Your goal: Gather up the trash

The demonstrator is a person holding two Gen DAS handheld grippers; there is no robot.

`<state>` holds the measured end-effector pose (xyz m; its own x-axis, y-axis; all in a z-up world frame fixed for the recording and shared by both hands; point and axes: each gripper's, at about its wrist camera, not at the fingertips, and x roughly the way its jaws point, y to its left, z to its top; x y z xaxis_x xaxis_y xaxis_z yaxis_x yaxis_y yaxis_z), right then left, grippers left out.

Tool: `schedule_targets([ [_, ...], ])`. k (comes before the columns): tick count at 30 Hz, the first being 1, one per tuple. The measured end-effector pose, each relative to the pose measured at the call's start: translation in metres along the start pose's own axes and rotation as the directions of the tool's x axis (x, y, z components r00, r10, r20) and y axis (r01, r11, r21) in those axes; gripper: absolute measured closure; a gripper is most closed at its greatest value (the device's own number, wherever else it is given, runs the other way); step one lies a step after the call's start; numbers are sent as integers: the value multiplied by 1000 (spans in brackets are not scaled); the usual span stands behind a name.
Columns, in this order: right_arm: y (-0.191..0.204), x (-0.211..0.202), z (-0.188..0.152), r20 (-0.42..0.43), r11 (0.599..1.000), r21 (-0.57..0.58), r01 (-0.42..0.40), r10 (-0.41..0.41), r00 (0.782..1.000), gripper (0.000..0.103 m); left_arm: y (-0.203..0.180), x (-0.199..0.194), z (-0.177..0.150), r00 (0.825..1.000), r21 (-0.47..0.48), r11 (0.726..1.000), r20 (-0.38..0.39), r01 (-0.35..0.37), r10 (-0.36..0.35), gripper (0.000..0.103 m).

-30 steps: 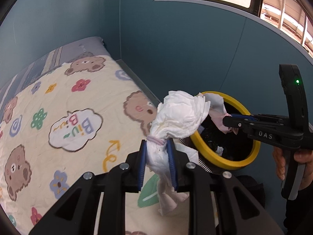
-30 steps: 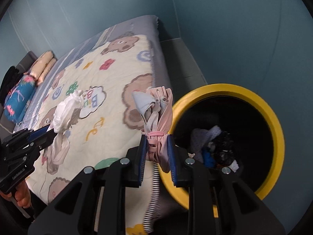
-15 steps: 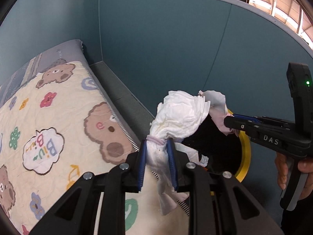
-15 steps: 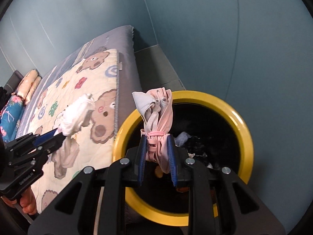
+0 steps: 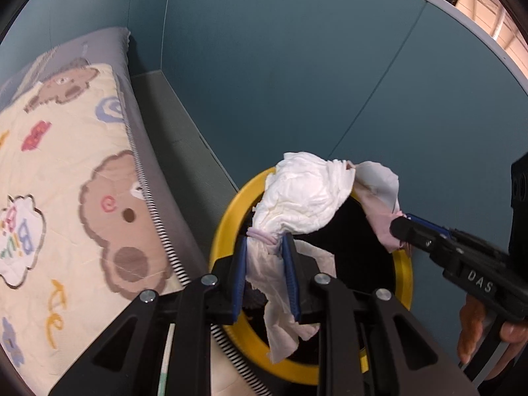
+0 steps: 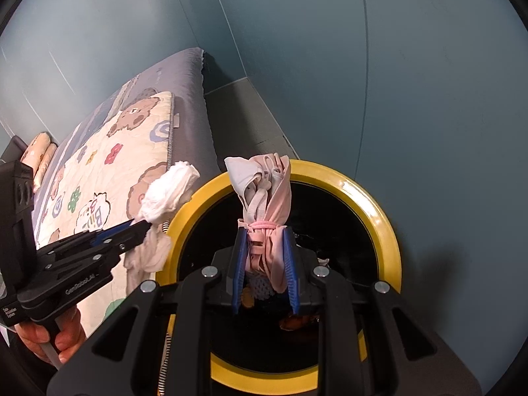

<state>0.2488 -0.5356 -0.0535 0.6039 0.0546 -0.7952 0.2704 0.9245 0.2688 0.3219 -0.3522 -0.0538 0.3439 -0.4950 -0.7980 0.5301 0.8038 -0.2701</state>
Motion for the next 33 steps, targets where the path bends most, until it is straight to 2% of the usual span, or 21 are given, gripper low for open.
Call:
schedule_targets([
  [7, -8, 11, 0, -8, 1000, 19, 5, -5, 1000, 82, -4, 26, -4, 997, -58, 997, -55, 42, -45, 83],
  [13, -10, 16, -3, -3, 999, 28, 18, -18, 1000, 82, -6, 33, -5, 997, -56, 998, -67, 40, -44, 82],
  [17, -13, 12, -3, 11, 999, 37, 10, -11, 1000, 81, -6, 29, -3, 997, -51, 998, -62, 37, -40, 70],
  [18, -14, 11, -3, 14, 999, 39, 11, -12, 1000, 79, -6, 26, -3, 998, -54, 998, -57, 35, -38, 59],
  [20, -16, 8, -3, 23, 999, 48, 13, -14, 1000, 73, -2, 22, -3, 998, -70, 997, -51, 37, -41, 47],
  [26, -17, 4, -5, 22, 998, 65, 12, -14, 1000, 69, 7, 17, -5, 997, -105, 994, -65, 36, -43, 42],
  [33, -9, -4, -6, 20, 998, 63, 4, -5, 1000, 67, 29, 4, -15, 998, -144, 989, -53, 13, -21, 41],
])
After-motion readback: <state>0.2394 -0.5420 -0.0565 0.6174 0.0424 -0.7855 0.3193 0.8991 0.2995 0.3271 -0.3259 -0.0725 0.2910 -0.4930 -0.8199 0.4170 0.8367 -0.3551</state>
